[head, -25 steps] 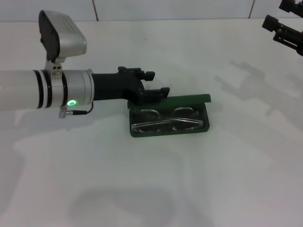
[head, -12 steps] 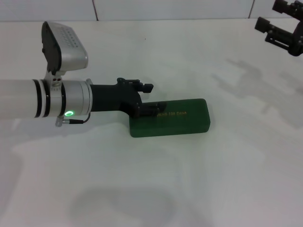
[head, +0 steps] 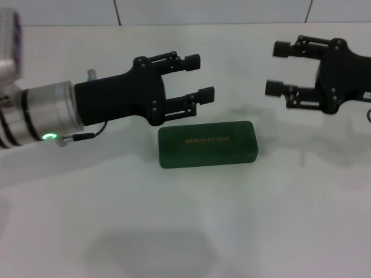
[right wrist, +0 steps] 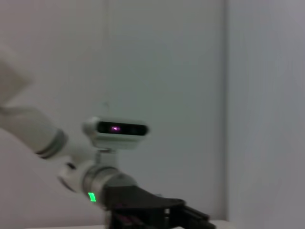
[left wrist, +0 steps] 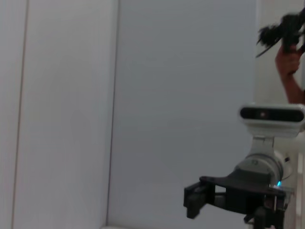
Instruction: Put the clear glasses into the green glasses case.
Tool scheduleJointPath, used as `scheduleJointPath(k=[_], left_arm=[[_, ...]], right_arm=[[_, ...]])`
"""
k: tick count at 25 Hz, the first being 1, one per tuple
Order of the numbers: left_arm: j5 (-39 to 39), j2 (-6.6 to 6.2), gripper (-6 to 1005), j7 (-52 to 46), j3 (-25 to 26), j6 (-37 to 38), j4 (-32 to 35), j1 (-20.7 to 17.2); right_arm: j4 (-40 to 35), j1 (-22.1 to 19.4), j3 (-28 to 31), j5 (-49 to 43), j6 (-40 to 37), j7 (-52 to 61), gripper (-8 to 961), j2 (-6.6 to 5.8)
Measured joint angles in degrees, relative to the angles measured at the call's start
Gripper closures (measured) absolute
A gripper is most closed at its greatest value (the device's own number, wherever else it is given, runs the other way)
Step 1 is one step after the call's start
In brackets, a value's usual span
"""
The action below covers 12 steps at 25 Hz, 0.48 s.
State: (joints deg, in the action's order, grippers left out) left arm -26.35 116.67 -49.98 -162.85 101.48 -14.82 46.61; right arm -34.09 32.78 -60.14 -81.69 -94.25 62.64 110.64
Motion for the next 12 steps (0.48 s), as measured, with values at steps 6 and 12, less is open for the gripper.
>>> scheduleJointPath(k=[6, 12], left_arm=[[-1.31, -0.06, 265, 1.03, -0.01, 2.47, -0.3, -2.56], [-2.04, -0.04, 214, 1.69, -0.01, 2.64, -0.3, -3.58]], right_arm=[[-0.02, 2.12, -0.48, -3.11, -2.21, 0.79, 243, 0.73], [-0.22, 3.67, -0.6, -7.0, 0.89, 3.96, 217, 2.43]])
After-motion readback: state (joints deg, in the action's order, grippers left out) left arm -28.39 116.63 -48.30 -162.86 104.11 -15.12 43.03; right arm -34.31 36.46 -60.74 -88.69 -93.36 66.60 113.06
